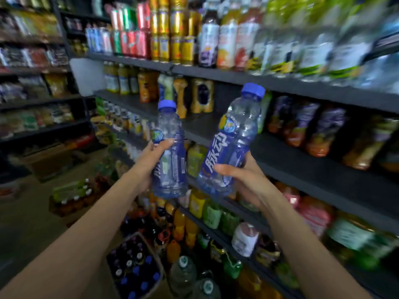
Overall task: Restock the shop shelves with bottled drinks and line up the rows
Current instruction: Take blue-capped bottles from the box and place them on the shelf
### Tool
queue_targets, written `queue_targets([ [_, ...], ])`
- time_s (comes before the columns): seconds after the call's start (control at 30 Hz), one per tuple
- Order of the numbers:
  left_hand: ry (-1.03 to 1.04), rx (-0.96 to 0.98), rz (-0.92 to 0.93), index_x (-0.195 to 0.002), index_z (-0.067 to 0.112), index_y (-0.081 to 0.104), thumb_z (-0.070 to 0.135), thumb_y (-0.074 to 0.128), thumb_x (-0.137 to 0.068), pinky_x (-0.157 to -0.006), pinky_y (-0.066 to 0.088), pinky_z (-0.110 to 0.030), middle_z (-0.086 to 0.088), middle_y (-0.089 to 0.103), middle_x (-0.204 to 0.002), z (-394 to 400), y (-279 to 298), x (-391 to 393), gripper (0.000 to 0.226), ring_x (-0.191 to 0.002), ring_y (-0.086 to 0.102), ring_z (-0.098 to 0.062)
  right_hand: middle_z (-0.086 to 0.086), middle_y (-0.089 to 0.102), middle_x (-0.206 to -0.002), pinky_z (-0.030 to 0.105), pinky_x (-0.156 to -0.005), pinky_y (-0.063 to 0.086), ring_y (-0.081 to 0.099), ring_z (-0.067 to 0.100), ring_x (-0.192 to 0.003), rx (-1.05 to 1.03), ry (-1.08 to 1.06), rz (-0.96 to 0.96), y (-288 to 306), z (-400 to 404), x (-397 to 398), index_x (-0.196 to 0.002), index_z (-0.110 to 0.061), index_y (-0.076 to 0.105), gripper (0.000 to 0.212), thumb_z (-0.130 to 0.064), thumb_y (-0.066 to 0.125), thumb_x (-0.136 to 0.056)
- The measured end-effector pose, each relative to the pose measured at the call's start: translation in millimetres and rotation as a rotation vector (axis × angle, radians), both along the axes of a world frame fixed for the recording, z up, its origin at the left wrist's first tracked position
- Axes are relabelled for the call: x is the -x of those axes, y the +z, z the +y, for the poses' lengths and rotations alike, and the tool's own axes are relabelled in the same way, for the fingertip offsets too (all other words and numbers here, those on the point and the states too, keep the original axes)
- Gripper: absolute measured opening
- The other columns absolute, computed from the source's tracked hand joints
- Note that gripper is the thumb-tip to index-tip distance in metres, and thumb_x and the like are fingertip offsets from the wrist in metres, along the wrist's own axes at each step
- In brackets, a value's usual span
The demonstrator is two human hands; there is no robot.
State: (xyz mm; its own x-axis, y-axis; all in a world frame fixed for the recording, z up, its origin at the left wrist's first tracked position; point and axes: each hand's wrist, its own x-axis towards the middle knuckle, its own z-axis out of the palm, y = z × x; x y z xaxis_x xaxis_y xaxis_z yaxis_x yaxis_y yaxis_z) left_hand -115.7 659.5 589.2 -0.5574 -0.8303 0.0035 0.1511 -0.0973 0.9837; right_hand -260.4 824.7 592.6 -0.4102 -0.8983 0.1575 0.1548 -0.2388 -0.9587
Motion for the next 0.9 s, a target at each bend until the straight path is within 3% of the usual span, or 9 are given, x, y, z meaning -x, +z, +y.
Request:
queue_targets([
  [0.07, -0.036, 0.066, 0.020, -0.098, 0.026, 0.054, 0.022, 0.059, -0.087, -0.059, 0.054, -0.027, 0.001, 0.068, -0.084, 43, 15, 32, 0.013, -0.060, 0.067, -0.006, 0.003, 0.067, -0.099, 0.028, -0.072, 0.056, 0.067, 0.016, -0.086, 0.062, -0.092, 0.014, 17, 41, 19, -0.119, -0.015, 0.048, 0.071, 0.005, 0.077, -0.058],
  [0.13, -0.090, 0.132, 0.045, -0.093, 0.029, 0.050, 0.016, 0.060, -0.086, -0.056, 0.054, -0.024, 0.003, 0.065, -0.087, 88, 26, 64, 0.017, -0.058, 0.066, -0.003, 0.002, 0.067, -0.102, 0.032, -0.077, 0.055, 0.066, 0.018, -0.090, 0.098, -0.207, 0.045, 27, 90, 45, -0.121, -0.014, 0.048, 0.072, -0.001, 0.078, -0.057],
  [0.23, -0.185, 0.176, 0.115, -0.095, 0.033, 0.051, 0.014, 0.067, -0.077, -0.069, 0.054, -0.033, 0.004, 0.064, -0.092, 162, 34, 113, 0.032, -0.070, 0.067, -0.011, 0.007, 0.067, -0.106, 0.031, -0.075, 0.054, 0.066, 0.019, -0.092, 0.068, -0.341, 0.136, 36, 186, 93, -0.123, -0.007, 0.047, 0.083, -0.011, 0.083, -0.048],
  [0.3, -0.230, 0.180, 0.158, -0.095, 0.032, 0.052, 0.013, 0.071, -0.069, -0.076, 0.053, -0.036, 0.002, 0.065, -0.093, 217, 33, 148, 0.038, -0.078, 0.065, -0.017, 0.009, 0.066, -0.111, 0.030, -0.076, 0.055, 0.066, 0.020, -0.097, 0.007, -0.394, 0.208, 39, 257, 124, -0.123, -0.008, 0.048, 0.081, -0.002, 0.085, -0.051],
  [0.43, -0.366, 0.281, 0.181, -0.095, 0.031, 0.048, -0.004, 0.069, -0.073, -0.062, 0.053, -0.014, 0.006, 0.062, -0.092, 319, 29, 213, 0.047, -0.068, 0.064, 0.002, -0.007, 0.068, -0.104, 0.022, -0.073, 0.055, 0.067, 0.004, -0.092, -0.065, -0.584, 0.330, 46, 370, 168, -0.111, -0.024, 0.051, 0.074, -0.005, 0.082, -0.046],
  [0.5, -0.459, 0.356, 0.175, -0.096, 0.030, 0.046, -0.008, 0.077, -0.063, -0.060, 0.051, -0.010, 0.006, 0.061, -0.091, 361, 29, 241, 0.059, -0.067, 0.063, 0.007, -0.005, 0.066, -0.109, 0.028, -0.081, 0.055, 0.065, 0.008, -0.099, -0.111, -0.718, 0.367, 41, 415, 184, -0.115, -0.025, 0.049, 0.078, -0.008, 0.084, -0.047],
  [0.6, -0.561, 0.451, 0.173, -0.096, 0.029, 0.044, -0.012, 0.077, -0.062, -0.059, 0.048, -0.007, 0.007, 0.059, -0.091, 412, 28, 279, 0.062, -0.067, 0.062, 0.011, -0.003, 0.064, -0.113, 0.036, -0.089, 0.051, 0.062, 0.016, -0.104, -0.227, -0.952, 0.433, 27, 479, 205, -0.122, -0.019, 0.046, 0.083, -0.007, 0.088, -0.052],
  [0.77, -0.668, 0.542, 0.164, -0.096, 0.027, 0.043, -0.005, 0.079, -0.064, -0.063, 0.048, -0.008, 0.006, 0.060, -0.094, 460, 25, 322, 0.058, -0.073, 0.062, 0.010, -0.004, 0.056, -0.105, 0.026, -0.079, 0.041, 0.052, 0.013, -0.096, -0.419, -1.303, 0.499, 11, 547, 238, -0.122, -0.014, 0.043, 0.075, -0.011, 0.086, -0.060],
  [0.9, -0.688, 0.585, 0.160, -0.101, 0.029, 0.044, -0.001, 0.080, -0.064, -0.068, 0.046, -0.006, 0.008, 0.059, -0.100, 482, 25, 343, 0.060, -0.081, 0.060, 0.010, 0.010, 0.059, -0.120, 0.030, -0.077, 0.043, 0.056, 0.027, -0.107, -0.541, -1.401, 0.443, -3, 582, 278, -0.130, -0.010, 0.040, 0.081, -0.010, 0.085, -0.063],
])
